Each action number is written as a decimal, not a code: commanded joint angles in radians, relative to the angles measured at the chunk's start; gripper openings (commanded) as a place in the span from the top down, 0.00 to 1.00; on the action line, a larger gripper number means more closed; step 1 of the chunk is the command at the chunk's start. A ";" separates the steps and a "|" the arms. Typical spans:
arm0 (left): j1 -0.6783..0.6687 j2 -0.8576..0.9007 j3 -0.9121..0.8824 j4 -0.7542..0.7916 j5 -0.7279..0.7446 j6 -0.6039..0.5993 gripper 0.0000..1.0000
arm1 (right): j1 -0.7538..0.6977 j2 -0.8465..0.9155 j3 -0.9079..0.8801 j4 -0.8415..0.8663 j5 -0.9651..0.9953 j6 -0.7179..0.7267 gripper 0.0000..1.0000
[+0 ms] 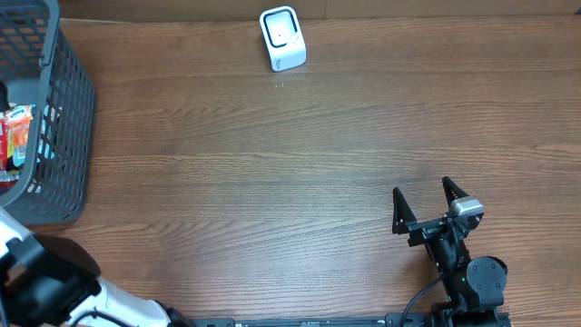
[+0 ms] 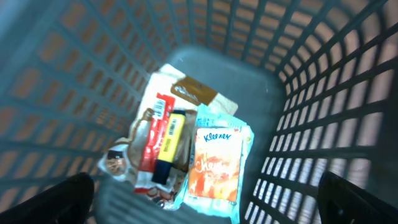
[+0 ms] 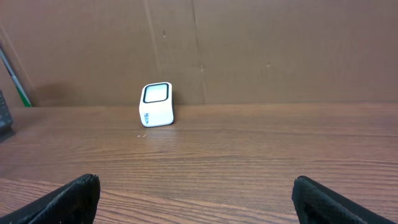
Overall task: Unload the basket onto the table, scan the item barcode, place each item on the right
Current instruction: 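Reach the left gripper into the grey basket and grasp the green wipes pack, then lift the green wipes pack out and carry it toward the table center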
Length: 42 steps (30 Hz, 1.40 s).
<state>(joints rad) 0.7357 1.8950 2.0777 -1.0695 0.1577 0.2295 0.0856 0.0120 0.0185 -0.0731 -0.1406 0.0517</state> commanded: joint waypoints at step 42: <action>-0.001 0.254 0.014 -0.020 0.079 0.001 0.55 | -0.005 -0.009 -0.011 0.003 0.008 -0.007 0.00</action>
<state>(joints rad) 0.7338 2.2890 2.0838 -1.1042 0.2310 0.2817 0.0853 0.0120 0.0185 -0.0734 -0.1413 0.0509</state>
